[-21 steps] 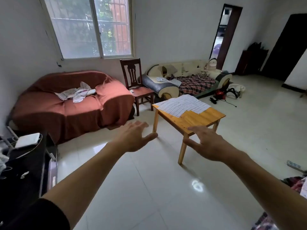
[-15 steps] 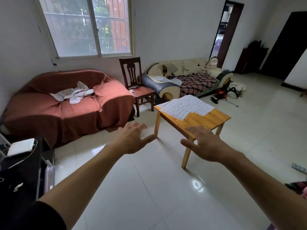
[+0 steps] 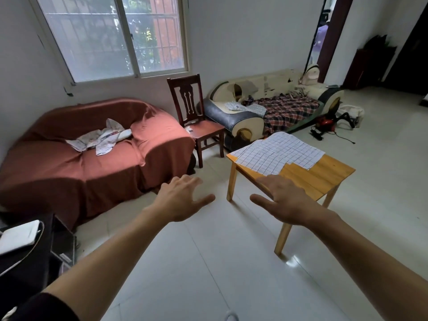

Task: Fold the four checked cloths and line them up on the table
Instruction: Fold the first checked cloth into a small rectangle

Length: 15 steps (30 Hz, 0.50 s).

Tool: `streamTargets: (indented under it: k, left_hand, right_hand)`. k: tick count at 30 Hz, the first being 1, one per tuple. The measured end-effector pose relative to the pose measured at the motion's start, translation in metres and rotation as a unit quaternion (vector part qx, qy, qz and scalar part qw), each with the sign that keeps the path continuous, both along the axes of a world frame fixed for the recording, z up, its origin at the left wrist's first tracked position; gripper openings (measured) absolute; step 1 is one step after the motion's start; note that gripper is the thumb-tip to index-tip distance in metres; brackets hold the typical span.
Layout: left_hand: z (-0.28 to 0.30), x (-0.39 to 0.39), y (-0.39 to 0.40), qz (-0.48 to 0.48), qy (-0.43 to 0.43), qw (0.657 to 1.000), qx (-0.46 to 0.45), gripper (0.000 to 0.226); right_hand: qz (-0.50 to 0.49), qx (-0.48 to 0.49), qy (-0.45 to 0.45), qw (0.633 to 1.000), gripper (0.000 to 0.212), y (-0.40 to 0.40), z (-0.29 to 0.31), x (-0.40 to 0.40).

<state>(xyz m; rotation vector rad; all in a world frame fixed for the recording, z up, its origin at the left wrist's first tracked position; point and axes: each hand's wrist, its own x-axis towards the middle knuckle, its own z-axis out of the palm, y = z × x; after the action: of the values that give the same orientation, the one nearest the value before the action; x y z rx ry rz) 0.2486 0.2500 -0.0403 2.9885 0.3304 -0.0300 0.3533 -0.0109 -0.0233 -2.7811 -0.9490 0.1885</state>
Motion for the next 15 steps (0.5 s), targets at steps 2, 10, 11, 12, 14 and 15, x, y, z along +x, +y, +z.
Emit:
streamTargets:
  k: [2, 10, 11, 12, 14, 15]
  left_hand:
    - [-0.002, 0.043, 0.021, 0.003, 0.000, 1.000, 0.004, 0.082]
    - [0.009, 0.185, 0.101, 0.017, 0.002, 1.000, 0.012, 0.094]
    - [0.011, 0.197, 0.111, 0.016, -0.004, 1.000, 0.013, 0.095]
    - [0.011, 0.208, 0.120, 0.014, -0.007, 1.000, 0.014, 0.095]
    - [0.007, 0.233, 0.141, 0.011, -0.008, 1.000, 0.020, 0.093]
    - [0.004, 0.247, 0.153, 0.010, -0.009, 1.000, 0.023, 0.091]
  right_hand:
    - [0.000, 0.002, -0.013, 1.000, 0.072, 0.018, -0.006, 0.041]
    - [-0.006, -0.018, 0.011, 1.000, 0.071, 0.092, -0.018, 0.187]
    - [-0.008, -0.022, 0.010, 1.000, 0.071, 0.101, -0.017, 0.200]
    - [-0.008, -0.026, 0.011, 1.000, 0.072, 0.111, -0.016, 0.213]
    - [-0.005, -0.036, 0.014, 0.999, 0.073, 0.135, -0.017, 0.243]
    - [-0.003, -0.040, 0.017, 0.999, 0.073, 0.149, -0.017, 0.259]
